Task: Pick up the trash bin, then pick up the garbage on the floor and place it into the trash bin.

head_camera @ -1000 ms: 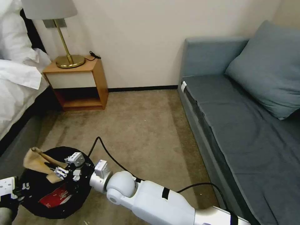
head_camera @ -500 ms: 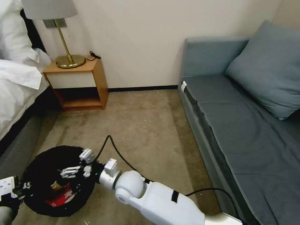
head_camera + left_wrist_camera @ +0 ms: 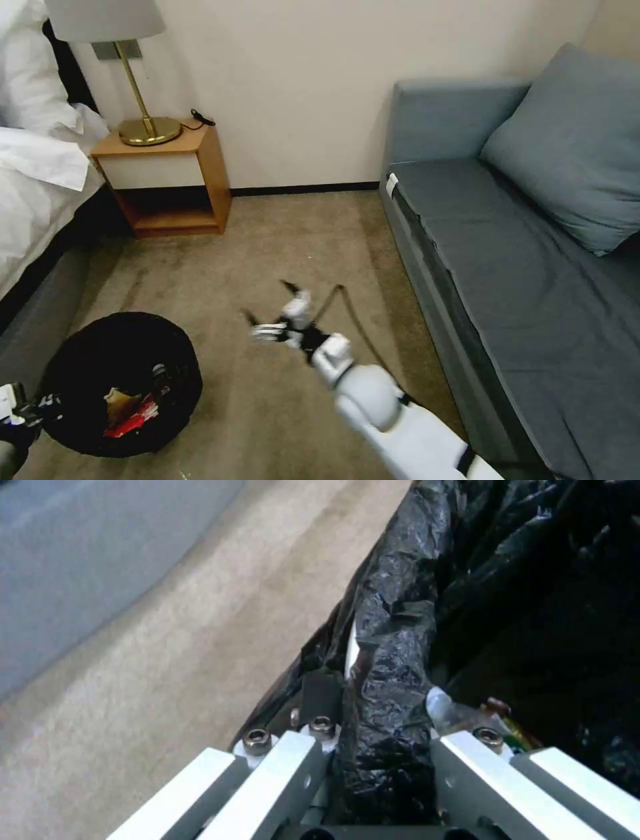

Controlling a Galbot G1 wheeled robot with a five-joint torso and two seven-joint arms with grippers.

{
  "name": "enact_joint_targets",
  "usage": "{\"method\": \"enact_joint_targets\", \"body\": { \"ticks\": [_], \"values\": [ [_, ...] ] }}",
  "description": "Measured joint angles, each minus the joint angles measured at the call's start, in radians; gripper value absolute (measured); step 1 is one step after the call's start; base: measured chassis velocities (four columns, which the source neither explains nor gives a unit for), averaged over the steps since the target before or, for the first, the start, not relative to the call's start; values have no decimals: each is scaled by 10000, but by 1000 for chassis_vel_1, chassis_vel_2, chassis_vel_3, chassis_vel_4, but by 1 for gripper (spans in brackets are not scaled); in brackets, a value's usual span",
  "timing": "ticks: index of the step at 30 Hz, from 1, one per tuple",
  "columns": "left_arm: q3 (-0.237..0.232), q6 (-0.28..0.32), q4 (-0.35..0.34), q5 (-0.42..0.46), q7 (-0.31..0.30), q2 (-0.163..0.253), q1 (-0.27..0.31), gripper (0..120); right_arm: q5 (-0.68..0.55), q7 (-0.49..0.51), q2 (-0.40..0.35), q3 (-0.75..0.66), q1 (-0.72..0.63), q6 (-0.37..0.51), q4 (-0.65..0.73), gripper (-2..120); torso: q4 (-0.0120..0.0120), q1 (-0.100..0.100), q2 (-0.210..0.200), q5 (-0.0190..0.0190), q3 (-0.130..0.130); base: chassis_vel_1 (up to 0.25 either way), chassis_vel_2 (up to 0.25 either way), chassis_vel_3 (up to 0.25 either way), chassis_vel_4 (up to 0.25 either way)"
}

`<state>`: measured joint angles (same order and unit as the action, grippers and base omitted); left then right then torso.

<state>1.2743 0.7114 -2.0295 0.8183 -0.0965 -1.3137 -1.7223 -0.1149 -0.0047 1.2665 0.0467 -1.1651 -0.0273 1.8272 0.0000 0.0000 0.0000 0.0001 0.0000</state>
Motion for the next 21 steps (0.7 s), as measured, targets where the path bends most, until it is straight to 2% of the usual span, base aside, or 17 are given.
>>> {"method": "enact_joint_targets", "body": {
  "ticks": [3,5,8,12,16,21],
  "values": [
    [140,51,316,317,-267,-12,184,3,309,-141,34,-1298,-1444,-428,561,100,-6,1,0,0,0,0,0,0,0],
    [213,76,414,459,-317,0,212,3,345,-163,95,-1567,-1813,-582,658,100,-2,0,0,0,0,0,0,0,0],
    [401,104,949,758,-383,179,318,3,357,-187,214,-2363,-3113,-1241,823,100,0,0,0,1,0,0,0,0,0],
    [450,176,1316,994,-383,257,493,3,292,-186,182,-2668,-3789,-1575,972,100,0,0,0,2,0,0,0,0,0],
    [307,188,1576,1052,-413,268,563,3,108,-183,127,-2907,-4366,-1743,1191,100,-1,0,0,-1,0,0,0,0,0],
    [254,182,1696,1044,-402,268,573,19,27,-181,127,-3004,-4642,-1830,1253,100,0,0,0,2,0,0,0,0,0]
  ]
}}
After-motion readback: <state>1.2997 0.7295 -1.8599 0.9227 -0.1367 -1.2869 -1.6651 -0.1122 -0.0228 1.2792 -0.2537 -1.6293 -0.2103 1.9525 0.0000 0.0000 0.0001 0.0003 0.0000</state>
